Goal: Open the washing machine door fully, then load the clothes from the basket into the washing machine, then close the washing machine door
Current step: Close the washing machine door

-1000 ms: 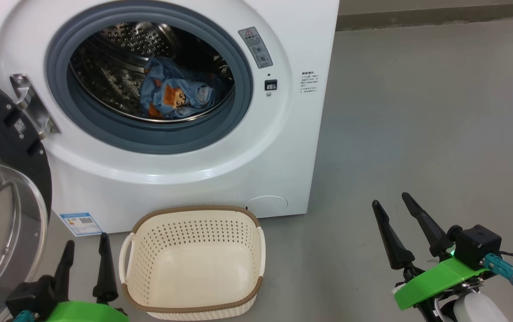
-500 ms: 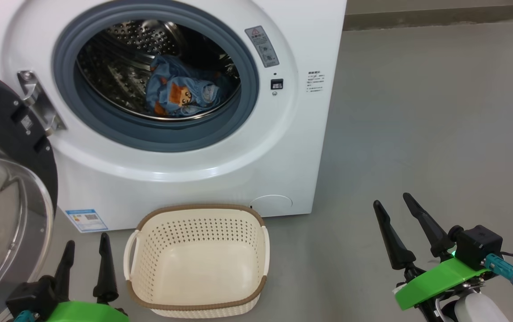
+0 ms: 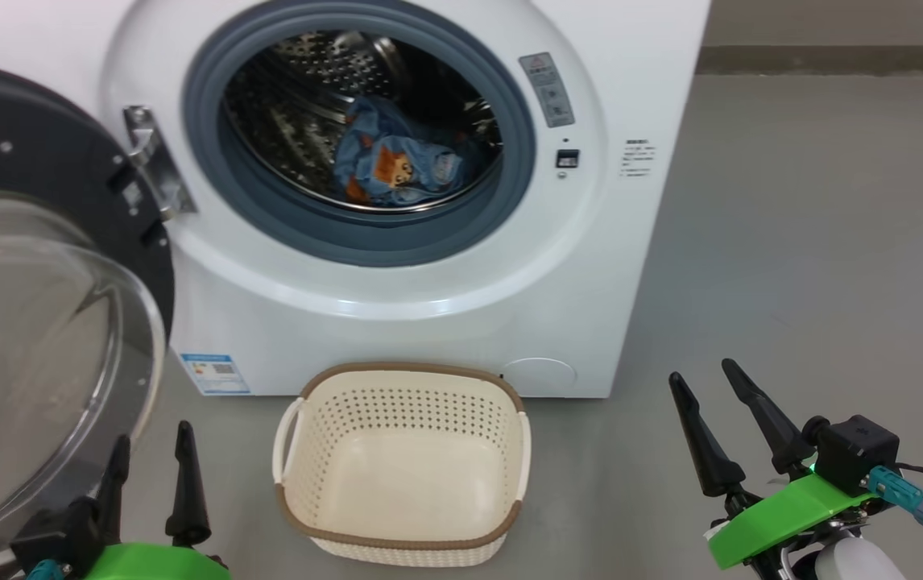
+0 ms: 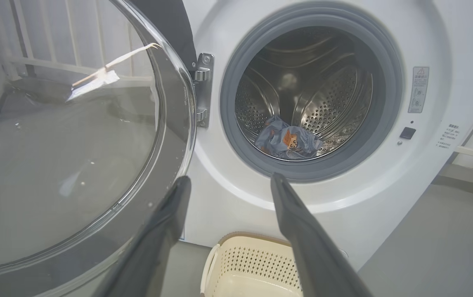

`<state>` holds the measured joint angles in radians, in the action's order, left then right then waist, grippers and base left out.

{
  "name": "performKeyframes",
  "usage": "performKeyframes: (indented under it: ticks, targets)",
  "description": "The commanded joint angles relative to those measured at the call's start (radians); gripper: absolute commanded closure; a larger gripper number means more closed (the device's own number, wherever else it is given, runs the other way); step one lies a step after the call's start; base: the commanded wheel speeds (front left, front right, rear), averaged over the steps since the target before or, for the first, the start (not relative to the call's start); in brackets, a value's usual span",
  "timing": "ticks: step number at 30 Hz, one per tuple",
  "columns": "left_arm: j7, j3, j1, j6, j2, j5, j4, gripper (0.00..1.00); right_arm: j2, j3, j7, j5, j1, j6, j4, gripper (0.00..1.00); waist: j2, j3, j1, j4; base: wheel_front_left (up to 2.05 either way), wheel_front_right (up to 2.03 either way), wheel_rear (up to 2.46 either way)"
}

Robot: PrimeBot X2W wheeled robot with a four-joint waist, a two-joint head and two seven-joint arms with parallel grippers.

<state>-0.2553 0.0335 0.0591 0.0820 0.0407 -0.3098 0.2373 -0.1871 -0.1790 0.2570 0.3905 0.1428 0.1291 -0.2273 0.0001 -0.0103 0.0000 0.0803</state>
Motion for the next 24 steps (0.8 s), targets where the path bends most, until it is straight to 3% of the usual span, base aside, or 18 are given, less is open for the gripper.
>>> performKeyframes:
  ticks: [1, 24]
  targets:
    - [-0.006, 0.036, 0.009, -0.005, 0.013, 0.015, -0.023, 0.0, -0.001, -0.021, 0.005, 0.019, 0.005, 0.002, 0.021, 0.0, -0.0001, -0.007, 0.0, 0.035, 0.0, 0.0, 0.0]
    - [-0.006, 0.043, -0.008, -0.025, 0.017, 0.032, -0.028, 0.0, 0.015, -0.039, 0.005, 0.029, -0.016, 0.002, 0.013, 0.0, -0.0001, -0.039, 0.0, 0.291, 0.0, 0.0, 0.0]
